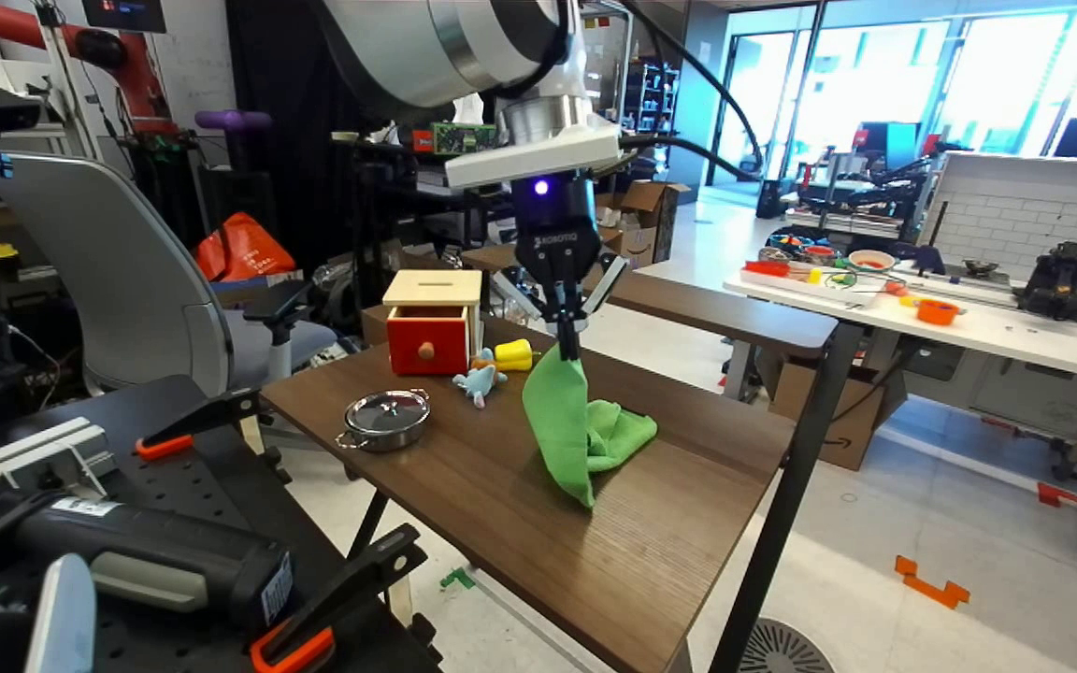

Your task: Fold the green towel

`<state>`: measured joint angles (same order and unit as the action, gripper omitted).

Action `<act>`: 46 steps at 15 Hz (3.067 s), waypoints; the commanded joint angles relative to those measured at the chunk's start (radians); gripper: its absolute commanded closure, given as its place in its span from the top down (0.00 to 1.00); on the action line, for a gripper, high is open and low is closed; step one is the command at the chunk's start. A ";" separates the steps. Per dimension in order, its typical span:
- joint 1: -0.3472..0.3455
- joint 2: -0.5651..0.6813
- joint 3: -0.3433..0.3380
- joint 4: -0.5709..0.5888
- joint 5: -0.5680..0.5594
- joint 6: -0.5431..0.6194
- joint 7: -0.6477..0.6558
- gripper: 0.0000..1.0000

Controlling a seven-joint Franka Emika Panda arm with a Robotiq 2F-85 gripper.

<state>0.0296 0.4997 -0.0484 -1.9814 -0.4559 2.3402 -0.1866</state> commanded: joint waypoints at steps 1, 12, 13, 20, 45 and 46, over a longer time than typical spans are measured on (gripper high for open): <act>-0.028 0.086 -0.013 0.135 0.046 -0.027 0.005 0.01; -0.036 0.456 -0.023 0.561 0.099 -0.128 0.011 0.01; -0.036 0.485 -0.018 0.595 0.107 -0.144 0.004 0.01; -0.004 0.641 -0.047 0.787 0.092 -0.236 0.026 0.01; 0.077 0.214 -0.058 0.324 -0.049 -0.070 0.063 1.00; 0.077 0.220 -0.058 0.330 -0.049 -0.070 0.063 1.00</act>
